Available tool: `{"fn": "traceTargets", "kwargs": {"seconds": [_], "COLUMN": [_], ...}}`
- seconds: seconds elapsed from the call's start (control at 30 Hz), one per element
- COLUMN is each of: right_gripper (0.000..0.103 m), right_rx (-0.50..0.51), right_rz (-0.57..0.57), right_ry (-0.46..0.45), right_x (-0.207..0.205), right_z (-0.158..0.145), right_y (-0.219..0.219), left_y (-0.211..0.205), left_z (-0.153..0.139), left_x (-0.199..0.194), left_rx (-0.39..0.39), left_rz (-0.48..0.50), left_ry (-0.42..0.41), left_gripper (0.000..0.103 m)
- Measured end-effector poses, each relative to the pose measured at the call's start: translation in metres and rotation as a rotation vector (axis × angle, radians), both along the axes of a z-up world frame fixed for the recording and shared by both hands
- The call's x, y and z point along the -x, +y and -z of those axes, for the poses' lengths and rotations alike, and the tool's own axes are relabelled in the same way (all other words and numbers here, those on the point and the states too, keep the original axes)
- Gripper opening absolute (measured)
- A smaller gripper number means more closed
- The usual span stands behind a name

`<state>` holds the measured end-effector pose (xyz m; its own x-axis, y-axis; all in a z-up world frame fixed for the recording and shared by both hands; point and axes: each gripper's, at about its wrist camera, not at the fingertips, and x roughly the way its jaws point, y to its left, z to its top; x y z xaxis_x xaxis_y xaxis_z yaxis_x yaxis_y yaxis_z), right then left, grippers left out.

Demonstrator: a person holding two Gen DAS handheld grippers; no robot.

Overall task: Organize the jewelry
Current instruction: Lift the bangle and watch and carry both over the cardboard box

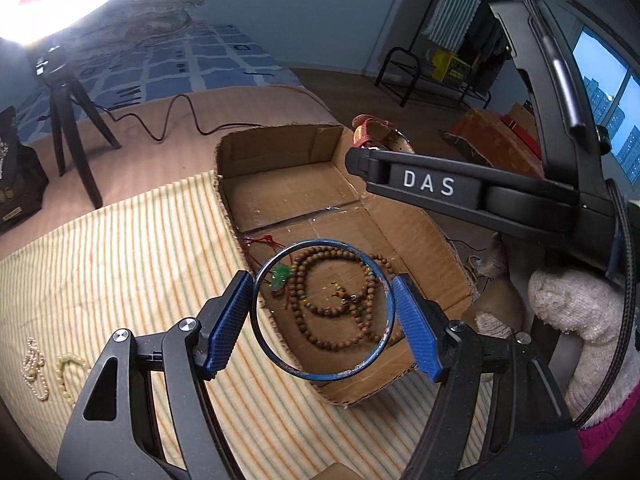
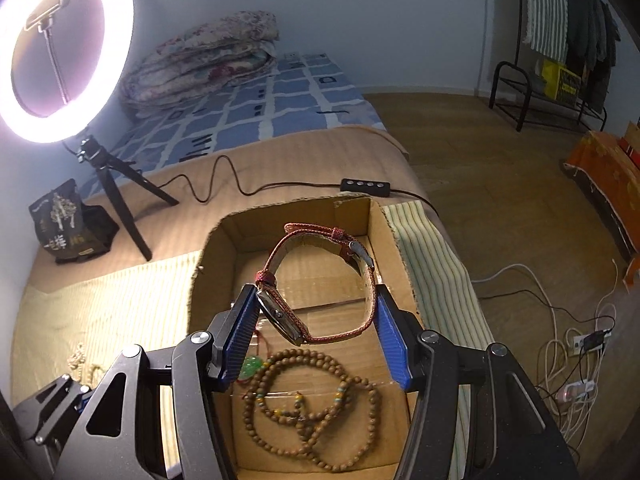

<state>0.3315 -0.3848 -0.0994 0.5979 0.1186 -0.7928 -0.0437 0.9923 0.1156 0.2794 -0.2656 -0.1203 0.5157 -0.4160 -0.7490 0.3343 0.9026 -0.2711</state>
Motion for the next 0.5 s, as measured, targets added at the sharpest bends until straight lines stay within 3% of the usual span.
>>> {"fn": "traceTargets", "kwargs": {"seconds": [0.5], "right_gripper": [0.058], "right_rx": [-0.025], "right_rz": [0.004], "right_ry": [-0.004], "right_x": [0.0014], "right_z": [0.0], "right_y": [-0.0039], "left_y": [-0.0106], "left_z": [0.0029], "left_x": [-0.0016], "left_rx": [-0.001], "left_rz": [0.017], "left_ry": [0.008], "left_gripper": [0.073]}}
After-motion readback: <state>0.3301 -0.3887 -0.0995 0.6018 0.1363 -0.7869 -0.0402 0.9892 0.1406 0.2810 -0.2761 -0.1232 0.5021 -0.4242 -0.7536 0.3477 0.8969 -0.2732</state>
